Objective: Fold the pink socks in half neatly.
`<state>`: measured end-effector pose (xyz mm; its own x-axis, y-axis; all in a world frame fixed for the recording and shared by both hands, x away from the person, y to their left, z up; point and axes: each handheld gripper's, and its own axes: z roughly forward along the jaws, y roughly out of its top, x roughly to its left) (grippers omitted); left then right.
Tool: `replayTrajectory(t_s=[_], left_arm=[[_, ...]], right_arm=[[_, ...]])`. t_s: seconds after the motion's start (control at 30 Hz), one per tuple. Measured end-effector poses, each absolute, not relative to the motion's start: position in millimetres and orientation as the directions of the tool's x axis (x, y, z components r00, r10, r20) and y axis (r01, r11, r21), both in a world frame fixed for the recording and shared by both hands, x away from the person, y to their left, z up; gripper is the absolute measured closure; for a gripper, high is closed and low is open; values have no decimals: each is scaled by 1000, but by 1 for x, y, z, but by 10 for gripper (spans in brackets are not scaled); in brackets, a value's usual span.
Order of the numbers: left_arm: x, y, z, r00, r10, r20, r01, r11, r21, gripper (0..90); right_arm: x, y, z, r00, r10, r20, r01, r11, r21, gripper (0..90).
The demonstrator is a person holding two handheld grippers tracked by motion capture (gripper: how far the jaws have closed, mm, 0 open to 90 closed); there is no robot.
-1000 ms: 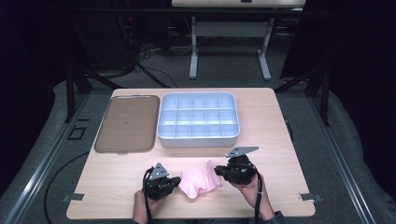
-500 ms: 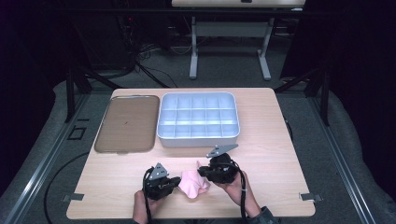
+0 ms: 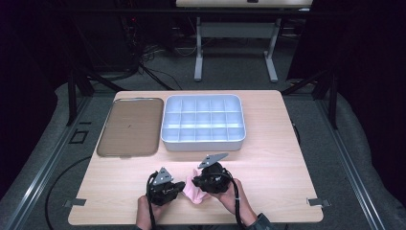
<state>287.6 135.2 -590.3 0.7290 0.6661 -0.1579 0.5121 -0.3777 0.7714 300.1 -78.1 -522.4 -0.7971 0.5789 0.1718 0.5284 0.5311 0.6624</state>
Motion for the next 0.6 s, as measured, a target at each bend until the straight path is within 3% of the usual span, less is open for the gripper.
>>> replayTrajectory(t_s=[0.27, 0.6], left_arm=[[288, 136, -590, 729, 666, -157, 513, -381, 769, 841], [287, 135, -590, 727, 670, -150, 510, -380, 771, 835]], right_arm=[[299, -68, -545, -817, 547, 182, 521, 566, 638, 835], [293, -68, -546, -848, 491, 201, 481, 553, 680, 836]])
